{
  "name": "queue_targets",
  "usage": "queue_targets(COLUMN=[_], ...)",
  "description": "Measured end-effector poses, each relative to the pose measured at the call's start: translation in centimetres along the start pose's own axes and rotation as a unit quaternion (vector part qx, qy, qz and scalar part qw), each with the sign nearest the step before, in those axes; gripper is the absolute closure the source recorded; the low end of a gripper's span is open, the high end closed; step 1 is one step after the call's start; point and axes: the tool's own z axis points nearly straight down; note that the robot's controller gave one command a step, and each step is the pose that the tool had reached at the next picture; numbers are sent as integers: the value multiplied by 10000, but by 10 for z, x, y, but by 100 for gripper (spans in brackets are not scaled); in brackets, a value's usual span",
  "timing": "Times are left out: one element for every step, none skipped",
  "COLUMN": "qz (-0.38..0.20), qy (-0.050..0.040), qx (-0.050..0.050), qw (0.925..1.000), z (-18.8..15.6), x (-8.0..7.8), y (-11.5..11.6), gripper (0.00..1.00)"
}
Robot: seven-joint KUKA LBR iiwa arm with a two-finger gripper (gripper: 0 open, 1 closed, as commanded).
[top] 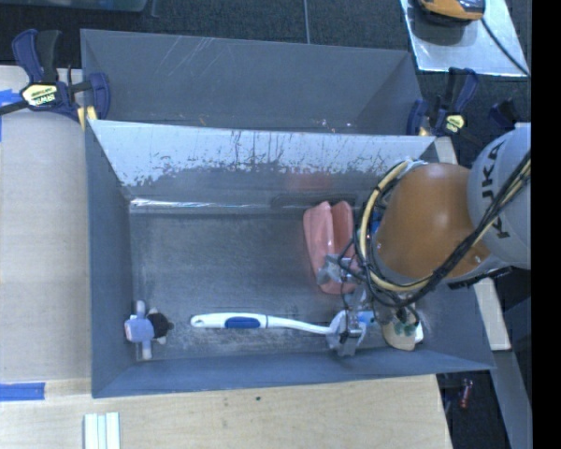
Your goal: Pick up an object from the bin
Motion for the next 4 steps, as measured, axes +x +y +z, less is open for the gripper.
queue_targets(qz=[138, -3493, -3480, -3475], qy=[-88, -75, -74, -44], qx=[-12, 22, 21, 10], qw=[9999, 9370, 9374, 9377], z=[29, 29, 29, 17], x=[-3, -4, -4, -2], y=[23, 50, 50, 50], gripper=[0, 100, 100, 100])
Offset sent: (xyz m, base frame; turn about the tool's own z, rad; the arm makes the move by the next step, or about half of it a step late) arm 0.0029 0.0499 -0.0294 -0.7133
